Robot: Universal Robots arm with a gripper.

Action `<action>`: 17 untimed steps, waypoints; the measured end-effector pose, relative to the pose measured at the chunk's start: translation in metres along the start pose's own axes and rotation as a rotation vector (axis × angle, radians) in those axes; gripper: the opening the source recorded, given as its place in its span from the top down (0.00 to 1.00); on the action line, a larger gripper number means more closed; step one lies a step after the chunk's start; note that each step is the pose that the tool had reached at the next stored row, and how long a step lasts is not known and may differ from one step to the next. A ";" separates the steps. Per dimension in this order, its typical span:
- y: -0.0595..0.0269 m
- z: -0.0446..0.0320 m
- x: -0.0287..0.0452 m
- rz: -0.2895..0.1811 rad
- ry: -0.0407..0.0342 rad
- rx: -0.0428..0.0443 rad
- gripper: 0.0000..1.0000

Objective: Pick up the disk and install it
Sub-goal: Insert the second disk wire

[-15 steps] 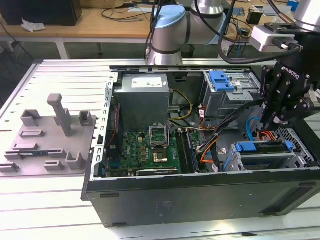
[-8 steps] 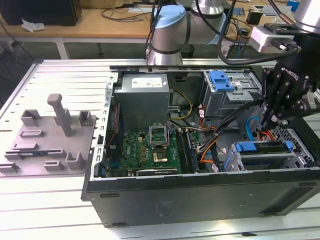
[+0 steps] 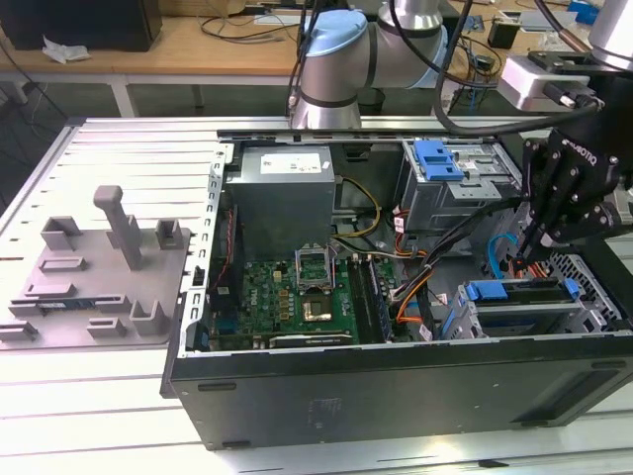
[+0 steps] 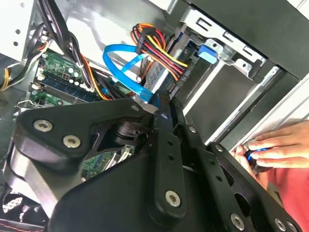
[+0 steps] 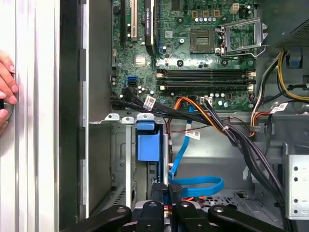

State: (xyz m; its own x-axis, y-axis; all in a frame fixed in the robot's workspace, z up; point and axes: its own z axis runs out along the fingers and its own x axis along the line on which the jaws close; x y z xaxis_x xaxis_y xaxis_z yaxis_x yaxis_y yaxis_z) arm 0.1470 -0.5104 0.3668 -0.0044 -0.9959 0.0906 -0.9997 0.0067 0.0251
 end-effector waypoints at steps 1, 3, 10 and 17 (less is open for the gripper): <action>-0.0003 0.0002 0.0019 0.000 -0.0034 0.0000 0.84; -0.0008 0.0005 0.0057 0.000 -0.0107 -0.0001 0.84; -0.0020 0.0024 0.0138 -0.001 -0.0205 -0.0001 0.84; -0.0021 0.0060 0.0139 -0.001 -0.0243 -0.0001 0.84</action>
State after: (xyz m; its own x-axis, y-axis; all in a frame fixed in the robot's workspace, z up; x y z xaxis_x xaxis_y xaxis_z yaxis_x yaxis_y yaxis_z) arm 0.1489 -0.5249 0.3621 -0.0043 -0.9978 0.0664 -0.9997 0.0060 0.0252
